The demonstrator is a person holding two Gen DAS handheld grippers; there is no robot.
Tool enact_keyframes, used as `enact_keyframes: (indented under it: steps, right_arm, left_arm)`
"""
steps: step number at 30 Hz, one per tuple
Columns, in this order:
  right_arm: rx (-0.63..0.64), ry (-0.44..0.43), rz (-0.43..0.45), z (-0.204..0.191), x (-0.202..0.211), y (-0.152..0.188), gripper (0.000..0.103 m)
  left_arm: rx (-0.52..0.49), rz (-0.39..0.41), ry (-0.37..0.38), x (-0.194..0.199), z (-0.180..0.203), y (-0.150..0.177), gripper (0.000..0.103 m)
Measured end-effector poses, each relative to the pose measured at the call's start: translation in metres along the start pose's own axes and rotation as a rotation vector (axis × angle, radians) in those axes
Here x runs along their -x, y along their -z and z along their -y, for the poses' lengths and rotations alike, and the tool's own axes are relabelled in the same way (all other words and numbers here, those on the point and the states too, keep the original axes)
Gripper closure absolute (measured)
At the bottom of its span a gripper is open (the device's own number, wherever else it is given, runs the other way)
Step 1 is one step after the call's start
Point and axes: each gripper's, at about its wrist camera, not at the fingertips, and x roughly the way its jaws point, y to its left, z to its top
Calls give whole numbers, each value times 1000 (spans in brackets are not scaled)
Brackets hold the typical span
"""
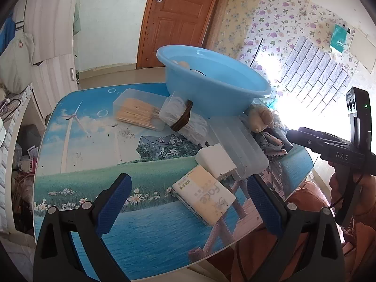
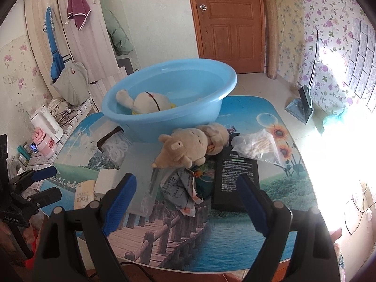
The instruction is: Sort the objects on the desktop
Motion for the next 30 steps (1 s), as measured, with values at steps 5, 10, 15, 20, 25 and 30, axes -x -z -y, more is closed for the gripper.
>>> enact_keyframes:
  steps: [5, 10, 15, 20, 25, 30]
  right_arm:
    - [18, -5, -19, -5, -4, 3, 15]
    - [20, -4, -19, -5, -4, 3, 15]
    - [16, -7, -29, -5, -6, 4, 15]
    - [22, -7, -29, -6, -6, 4, 15]
    - [18, -7, -35, -4, -8, 4, 15]
    - [16, -6, -41, -3, -9, 5, 15]
  left_arm:
    - [-4, -12, 2, -3, 0, 3, 4]
    - [-1, -19, 4, -5, 0, 5, 4]
    - [1, -18, 5, -4, 1, 5, 4]
    - [1, -18, 5, -4, 1, 5, 4]
    - [5, -21, 4, -5, 0, 5, 4]
    - [4, -23, 4, -6, 0, 5, 4]
